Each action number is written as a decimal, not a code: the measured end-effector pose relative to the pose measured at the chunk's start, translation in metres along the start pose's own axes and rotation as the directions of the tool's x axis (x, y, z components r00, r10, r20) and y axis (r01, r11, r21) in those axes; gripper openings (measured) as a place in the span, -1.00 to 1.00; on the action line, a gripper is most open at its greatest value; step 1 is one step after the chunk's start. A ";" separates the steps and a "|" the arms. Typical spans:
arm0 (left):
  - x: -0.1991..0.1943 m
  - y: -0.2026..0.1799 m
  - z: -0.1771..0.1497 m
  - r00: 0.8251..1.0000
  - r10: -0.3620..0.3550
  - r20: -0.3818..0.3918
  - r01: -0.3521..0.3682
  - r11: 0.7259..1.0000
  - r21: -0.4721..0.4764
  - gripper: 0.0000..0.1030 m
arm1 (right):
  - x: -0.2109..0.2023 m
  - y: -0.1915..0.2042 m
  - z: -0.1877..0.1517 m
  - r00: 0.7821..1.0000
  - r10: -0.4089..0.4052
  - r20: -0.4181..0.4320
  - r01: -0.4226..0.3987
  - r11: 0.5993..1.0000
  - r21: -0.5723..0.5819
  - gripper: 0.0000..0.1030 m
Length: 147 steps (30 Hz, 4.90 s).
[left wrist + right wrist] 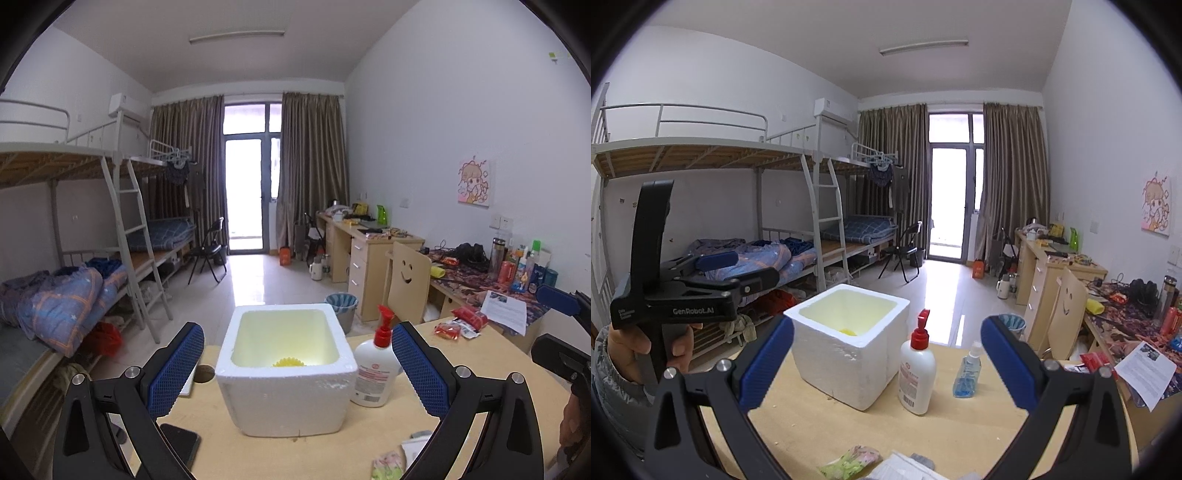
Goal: Organize soft objects
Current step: 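Move both tools back toward the remaining items on the table, then grasp the green snack packet with the left tool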
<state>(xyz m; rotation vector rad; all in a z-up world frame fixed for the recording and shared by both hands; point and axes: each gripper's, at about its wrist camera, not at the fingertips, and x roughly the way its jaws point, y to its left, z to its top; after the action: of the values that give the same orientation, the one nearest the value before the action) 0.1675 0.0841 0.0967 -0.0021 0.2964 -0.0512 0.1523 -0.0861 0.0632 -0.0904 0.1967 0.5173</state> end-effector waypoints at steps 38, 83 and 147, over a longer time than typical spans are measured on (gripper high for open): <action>-0.130 -0.043 -0.048 0.993 -0.031 0.115 0.027 0.999 0.038 0.98 | -0.117 0.033 -0.036 0.994 -0.046 0.103 0.049 0.998 -0.034 0.99; -0.071 -0.059 -0.166 0.998 -0.066 0.010 0.065 0.997 0.046 0.98 | -0.085 0.014 -0.141 0.994 -0.098 -0.052 0.099 0.995 0.018 0.99; 0.102 -0.072 -0.183 0.806 -0.146 -0.573 0.153 0.988 -0.037 0.04 | 0.007 -0.035 -0.178 0.954 0.014 -0.301 0.027 0.991 0.132 0.99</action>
<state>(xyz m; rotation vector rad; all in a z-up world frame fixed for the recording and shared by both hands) 0.2074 0.0082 -0.1076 0.0012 0.9082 -0.2138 0.1466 -0.1375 -0.1106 -0.0377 0.5291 0.4803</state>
